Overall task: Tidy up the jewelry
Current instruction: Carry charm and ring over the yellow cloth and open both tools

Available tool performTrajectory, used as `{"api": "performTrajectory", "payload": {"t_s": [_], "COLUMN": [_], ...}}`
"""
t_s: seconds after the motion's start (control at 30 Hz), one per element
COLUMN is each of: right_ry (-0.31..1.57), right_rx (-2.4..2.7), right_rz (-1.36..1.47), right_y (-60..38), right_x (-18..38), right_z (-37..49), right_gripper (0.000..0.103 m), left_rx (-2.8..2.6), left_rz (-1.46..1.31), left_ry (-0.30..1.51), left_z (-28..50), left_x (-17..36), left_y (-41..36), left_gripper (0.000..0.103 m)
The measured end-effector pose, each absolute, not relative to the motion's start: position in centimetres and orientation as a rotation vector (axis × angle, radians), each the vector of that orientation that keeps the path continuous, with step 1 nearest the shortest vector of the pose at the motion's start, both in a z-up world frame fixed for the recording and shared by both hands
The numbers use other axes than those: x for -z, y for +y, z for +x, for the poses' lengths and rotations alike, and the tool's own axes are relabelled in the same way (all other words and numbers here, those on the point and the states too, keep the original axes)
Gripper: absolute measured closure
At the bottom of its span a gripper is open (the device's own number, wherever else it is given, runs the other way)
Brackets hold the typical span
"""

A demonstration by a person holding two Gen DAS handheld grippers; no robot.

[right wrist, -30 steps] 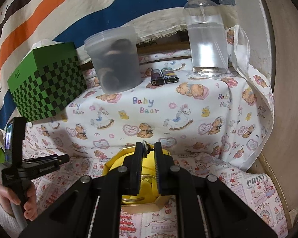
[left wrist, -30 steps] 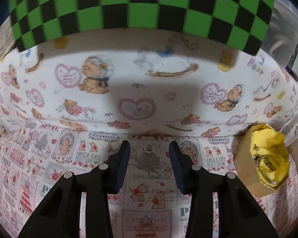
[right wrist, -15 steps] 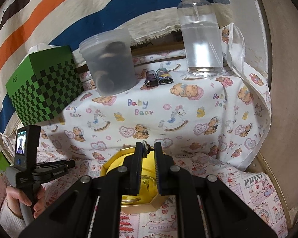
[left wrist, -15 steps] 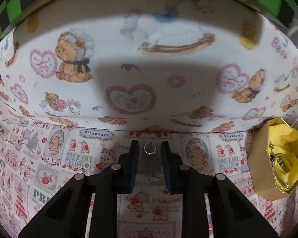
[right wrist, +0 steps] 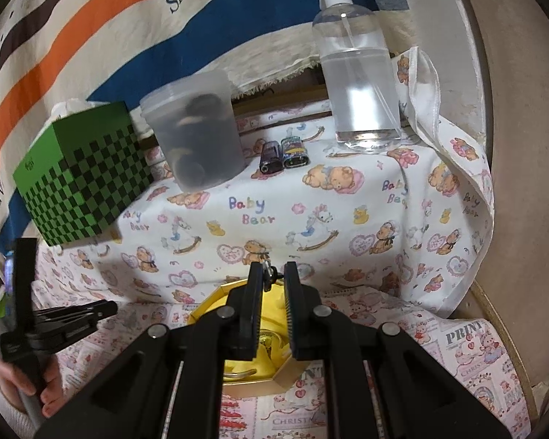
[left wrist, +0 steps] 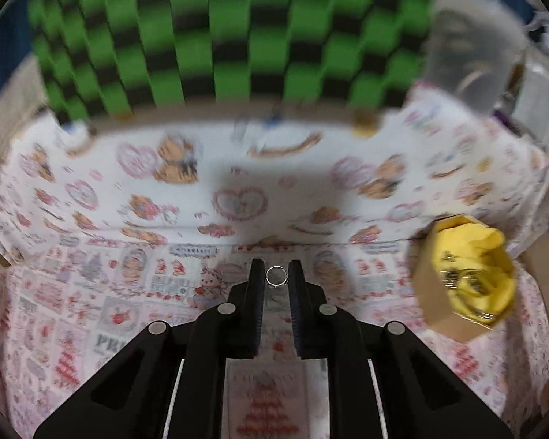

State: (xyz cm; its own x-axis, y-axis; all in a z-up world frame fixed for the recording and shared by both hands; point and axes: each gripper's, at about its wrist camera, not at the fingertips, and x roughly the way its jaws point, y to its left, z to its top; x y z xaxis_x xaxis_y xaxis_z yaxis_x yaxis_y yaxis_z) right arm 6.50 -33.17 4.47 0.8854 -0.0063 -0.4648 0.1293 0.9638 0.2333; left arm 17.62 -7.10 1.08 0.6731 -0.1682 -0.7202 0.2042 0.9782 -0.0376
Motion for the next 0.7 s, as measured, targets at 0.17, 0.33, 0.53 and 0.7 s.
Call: {"api": "performTrajectory", "payload": {"t_s": [0.17, 0.33, 0.53, 0.7], "right_ry": [0.425, 0.404, 0.489, 0.566], "right_rx": [0.018, -0.083, -0.166, -0.209], "right_rz": [0.237, 0.266, 0.377, 0.492], "right_y": [-32.9, -33.1, -34.7, -36.4], "right_x": [-5.8, -6.5, -4.4, -1.9], "right_z": [5.3, 4.7, 6.4, 8.0], "right_gripper": [0.093, 0.093, 0.093, 0.093], "left_rx": [0.223, 0.331, 0.431, 0.484], "left_rz": [0.000, -0.001, 0.005, -0.008], "left_ry": [0.639, 0.548, 0.575, 0.657], "left_z": [13.8, 10.9, 10.2, 11.4], "left_x": [-6.3, -9.6, -9.1, -6.2], "left_y": [-7.8, -10.2, -15.4, -18.1], "left_gripper": [0.091, 0.091, 0.091, 0.091]}}
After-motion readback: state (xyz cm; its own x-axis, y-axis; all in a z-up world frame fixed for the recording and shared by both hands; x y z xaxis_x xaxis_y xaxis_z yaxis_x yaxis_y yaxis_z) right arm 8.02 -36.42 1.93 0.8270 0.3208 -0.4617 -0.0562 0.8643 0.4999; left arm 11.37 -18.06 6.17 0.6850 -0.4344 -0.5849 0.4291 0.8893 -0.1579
